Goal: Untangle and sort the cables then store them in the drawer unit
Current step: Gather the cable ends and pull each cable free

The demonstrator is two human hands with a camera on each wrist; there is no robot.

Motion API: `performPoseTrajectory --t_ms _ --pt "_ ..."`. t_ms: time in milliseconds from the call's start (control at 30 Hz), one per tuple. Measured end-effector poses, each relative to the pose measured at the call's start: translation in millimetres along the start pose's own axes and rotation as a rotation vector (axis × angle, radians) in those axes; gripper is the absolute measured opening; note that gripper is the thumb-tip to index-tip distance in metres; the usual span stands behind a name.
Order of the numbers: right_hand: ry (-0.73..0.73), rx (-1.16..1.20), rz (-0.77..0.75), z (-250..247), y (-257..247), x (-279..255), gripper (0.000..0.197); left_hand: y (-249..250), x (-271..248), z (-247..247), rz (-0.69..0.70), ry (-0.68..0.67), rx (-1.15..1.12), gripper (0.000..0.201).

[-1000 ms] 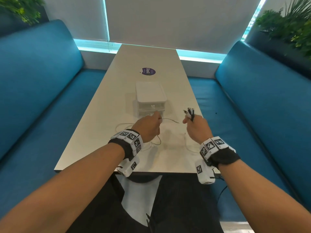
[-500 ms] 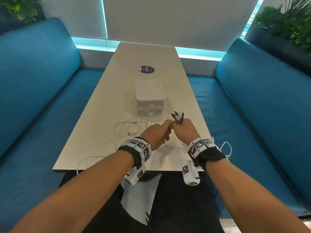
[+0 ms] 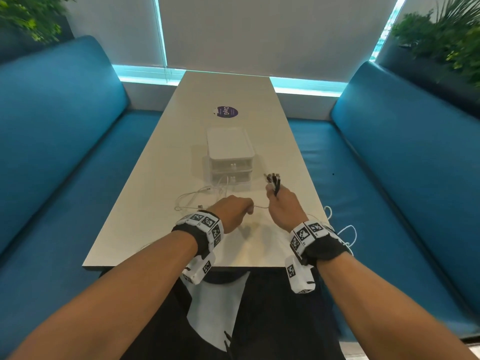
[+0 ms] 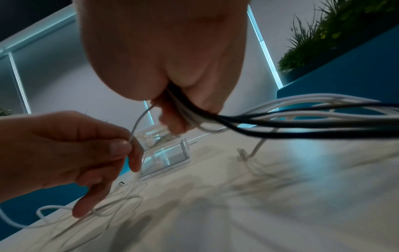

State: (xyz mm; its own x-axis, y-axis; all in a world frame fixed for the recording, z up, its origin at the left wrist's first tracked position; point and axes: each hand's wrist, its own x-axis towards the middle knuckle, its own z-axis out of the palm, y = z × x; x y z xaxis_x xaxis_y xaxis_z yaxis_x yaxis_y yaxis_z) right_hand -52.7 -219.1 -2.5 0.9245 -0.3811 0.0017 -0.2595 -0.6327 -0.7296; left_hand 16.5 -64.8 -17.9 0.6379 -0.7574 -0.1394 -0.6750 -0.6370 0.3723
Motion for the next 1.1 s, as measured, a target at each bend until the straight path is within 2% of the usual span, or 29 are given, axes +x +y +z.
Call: performPoseTrajectory --t_ms 100,200,433,567,667,800,900,1000,1100 --pt "-0.068 0.108 -0.011 5 6 -2 0.05 5 1 8 -0.001 -0.043 0.096 0.023" --pt "-0.108 0.331 -0.004 7 3 -3 0.041 8 1 18 -0.019 -0.063 0.105 0.022" --pt "-0.1 0.425 0.012 4 -7 -2 0.035 17 4 23 0.021 -0.059 0.008 0.021" --pt "-0.06 0.264 -0.041 -3 -11 0 0.036 30 7 18 0.079 -0.035 -0.046 0.024" --pt "-0.162 0.105 -0.089 -5 -13 -4 0.035 30 7 17 0.045 -0.048 -0.043 0.022" --pt "-0.28 -0.297 -0.206 -9 -2 0 0.026 11 3 15 0.033 -0.074 0.006 0.023" --pt "-0.26 -0.476 -0.147 -18 13 3 0.024 -9 1 10 0.029 -0.023 -0.042 0.023" --pt "-0.174 -0.488 -0.055 -20 22 5 0.027 -17 0 8 0.067 -0.002 -0.043 0.025" --pt "-0.107 -0.293 -0.047 -11 14 2 0.027 -12 5 13 0.109 0.048 -0.056 0.024"
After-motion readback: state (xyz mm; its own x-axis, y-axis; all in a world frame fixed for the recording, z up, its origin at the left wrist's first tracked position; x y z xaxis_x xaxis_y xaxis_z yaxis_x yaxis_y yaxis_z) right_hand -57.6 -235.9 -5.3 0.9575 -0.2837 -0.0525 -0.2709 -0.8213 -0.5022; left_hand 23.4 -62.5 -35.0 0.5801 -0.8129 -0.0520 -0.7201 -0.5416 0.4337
